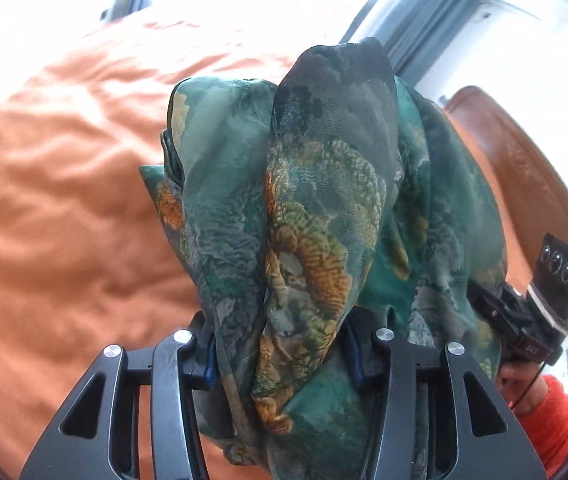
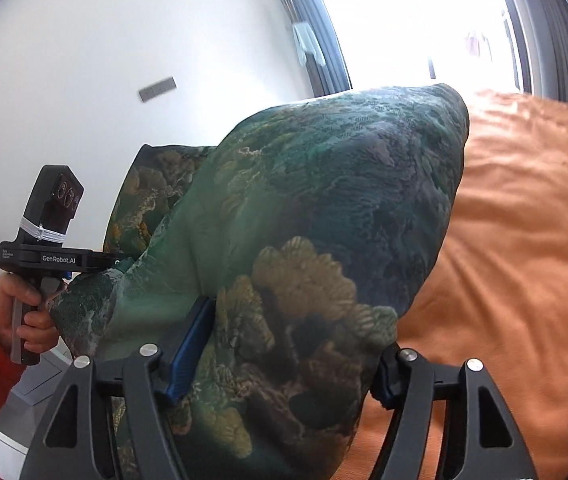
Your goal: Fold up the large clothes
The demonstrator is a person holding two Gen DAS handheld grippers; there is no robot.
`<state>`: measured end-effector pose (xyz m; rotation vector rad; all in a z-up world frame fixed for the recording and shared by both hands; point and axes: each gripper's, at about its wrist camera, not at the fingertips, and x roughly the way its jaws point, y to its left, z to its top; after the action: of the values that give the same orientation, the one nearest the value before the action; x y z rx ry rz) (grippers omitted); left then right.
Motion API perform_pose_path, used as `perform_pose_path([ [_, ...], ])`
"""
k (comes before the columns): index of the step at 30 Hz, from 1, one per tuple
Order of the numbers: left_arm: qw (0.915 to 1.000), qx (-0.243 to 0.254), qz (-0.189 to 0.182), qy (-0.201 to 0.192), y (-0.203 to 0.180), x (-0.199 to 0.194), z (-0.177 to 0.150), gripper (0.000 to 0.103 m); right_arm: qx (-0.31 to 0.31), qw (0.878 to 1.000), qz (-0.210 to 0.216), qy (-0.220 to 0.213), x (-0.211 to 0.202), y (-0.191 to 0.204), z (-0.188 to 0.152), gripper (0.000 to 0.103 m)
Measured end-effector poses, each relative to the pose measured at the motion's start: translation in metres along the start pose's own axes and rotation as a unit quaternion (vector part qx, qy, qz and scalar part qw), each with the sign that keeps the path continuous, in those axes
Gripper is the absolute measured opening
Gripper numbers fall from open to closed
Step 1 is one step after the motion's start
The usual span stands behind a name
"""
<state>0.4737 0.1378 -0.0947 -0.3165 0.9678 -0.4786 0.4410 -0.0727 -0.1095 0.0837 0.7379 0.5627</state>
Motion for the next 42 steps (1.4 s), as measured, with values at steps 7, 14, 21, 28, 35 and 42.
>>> perform_pose_path([
  [7, 0.9978, 0.040, -0.035, -0.040, -0.050, 0.048, 0.060, 0.053, 0.005, 0.999, -0.019, -0.043, -0.045, -0.062, 0.047, 0.069],
  [14, 0.9991, -0.031, -0.027, -0.006, -0.010, 0.132, 0.042, 0.082, 0.179, 0.981, -0.053, 0.054, -0.002, -0.191, 0.012, 0.095],
  [21, 0.9892, 0.059, 0.051, -0.124, -0.041, 0.040, -0.024, 0.102, 0.118, 0.981, -0.151, -0.024, -0.084, -0.167, -0.023, 0.099],
  [28, 0.9815, 0.107, 0.122, -0.101, -0.044, 0.071, -0.089, 0.102, 0.009, 0.960, -0.277, 0.033, -0.095, -0.114, -0.073, 0.099],
  [35, 0.9656, 0.083, 0.236, -0.071, -0.012, 0.127, -0.097, 0.103, 0.087, 0.937, -0.336, 0.039, -0.090, -0.171, -0.106, 0.099],
  [42, 0.9626, 0.093, 0.244, -0.071, -0.016, 0.120, -0.083, 0.102, 0.156, 0.946, -0.283, 0.039, -0.081, -0.207, -0.128, 0.102],
])
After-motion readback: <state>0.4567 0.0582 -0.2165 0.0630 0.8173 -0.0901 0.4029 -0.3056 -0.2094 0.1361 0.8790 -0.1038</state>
